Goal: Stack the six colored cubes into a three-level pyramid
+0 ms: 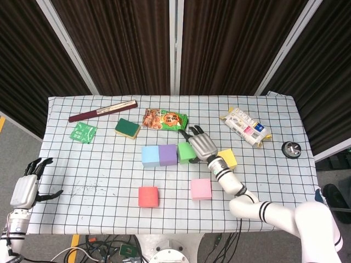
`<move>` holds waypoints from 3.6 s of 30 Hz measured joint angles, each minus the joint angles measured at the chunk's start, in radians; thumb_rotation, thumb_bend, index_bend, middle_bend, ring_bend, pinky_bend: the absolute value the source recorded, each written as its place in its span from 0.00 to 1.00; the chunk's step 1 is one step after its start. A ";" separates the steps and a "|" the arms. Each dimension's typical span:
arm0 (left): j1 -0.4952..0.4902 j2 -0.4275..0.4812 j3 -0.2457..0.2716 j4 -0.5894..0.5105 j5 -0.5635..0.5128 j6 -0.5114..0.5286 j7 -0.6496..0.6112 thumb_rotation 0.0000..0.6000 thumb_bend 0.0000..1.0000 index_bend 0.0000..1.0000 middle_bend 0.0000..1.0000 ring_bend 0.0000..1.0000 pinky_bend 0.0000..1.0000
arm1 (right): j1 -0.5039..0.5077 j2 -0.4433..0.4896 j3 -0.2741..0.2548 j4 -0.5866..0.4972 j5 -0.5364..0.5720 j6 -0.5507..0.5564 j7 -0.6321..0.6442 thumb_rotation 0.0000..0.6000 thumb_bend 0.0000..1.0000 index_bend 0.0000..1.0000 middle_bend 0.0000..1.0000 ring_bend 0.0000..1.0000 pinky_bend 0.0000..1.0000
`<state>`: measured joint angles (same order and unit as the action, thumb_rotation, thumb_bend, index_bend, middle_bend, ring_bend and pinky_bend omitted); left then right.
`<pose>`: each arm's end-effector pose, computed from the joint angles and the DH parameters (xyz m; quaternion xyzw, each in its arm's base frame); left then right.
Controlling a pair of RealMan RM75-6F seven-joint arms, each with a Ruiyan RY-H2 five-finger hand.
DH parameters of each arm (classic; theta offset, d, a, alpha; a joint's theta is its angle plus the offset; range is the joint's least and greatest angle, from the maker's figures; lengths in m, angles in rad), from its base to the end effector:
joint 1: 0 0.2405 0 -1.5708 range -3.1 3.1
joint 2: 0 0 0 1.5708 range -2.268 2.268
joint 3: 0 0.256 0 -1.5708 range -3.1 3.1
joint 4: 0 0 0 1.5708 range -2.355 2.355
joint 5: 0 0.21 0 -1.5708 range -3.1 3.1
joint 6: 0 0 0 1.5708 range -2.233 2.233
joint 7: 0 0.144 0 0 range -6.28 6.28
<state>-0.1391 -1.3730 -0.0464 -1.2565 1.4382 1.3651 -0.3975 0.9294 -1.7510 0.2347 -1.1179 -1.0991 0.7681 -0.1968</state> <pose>-0.3588 0.2016 0.0978 -0.5267 -0.5077 -0.4392 0.5214 -0.1121 -0.3969 -0.0677 0.7608 -0.3838 0.3627 0.3772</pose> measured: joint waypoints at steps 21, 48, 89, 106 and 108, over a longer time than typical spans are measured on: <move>0.001 -0.016 -0.003 0.043 0.001 -0.012 -0.042 1.00 0.00 0.13 0.16 0.04 0.06 | 0.018 -0.026 0.022 -0.008 0.069 0.001 -0.070 1.00 0.12 0.00 0.47 0.07 0.00; -0.001 -0.023 -0.005 0.059 0.006 -0.014 -0.064 1.00 0.00 0.13 0.16 0.04 0.06 | 0.024 -0.025 0.015 -0.034 0.105 0.014 -0.125 1.00 0.12 0.00 0.47 0.07 0.00; -0.008 -0.036 0.001 0.084 0.006 -0.040 -0.093 1.00 0.00 0.13 0.16 0.04 0.06 | 0.025 -0.014 0.015 -0.078 0.146 0.033 -0.167 1.00 0.12 0.00 0.47 0.07 0.00; -0.011 -0.039 0.005 0.099 0.011 -0.048 -0.118 1.00 0.00 0.13 0.16 0.04 0.06 | 0.056 -0.009 0.028 -0.120 0.273 0.042 -0.274 1.00 0.12 0.00 0.47 0.07 0.00; -0.012 -0.040 0.005 0.100 0.011 -0.049 -0.119 1.00 0.00 0.13 0.16 0.04 0.06 | 0.060 -0.011 0.029 -0.120 0.279 0.044 -0.280 1.00 0.12 0.00 0.47 0.07 0.00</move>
<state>-0.1508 -1.4126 -0.0415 -1.1564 1.4495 1.3159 -0.5165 0.9899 -1.7617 0.2641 -1.2380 -0.8197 0.8119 -0.4766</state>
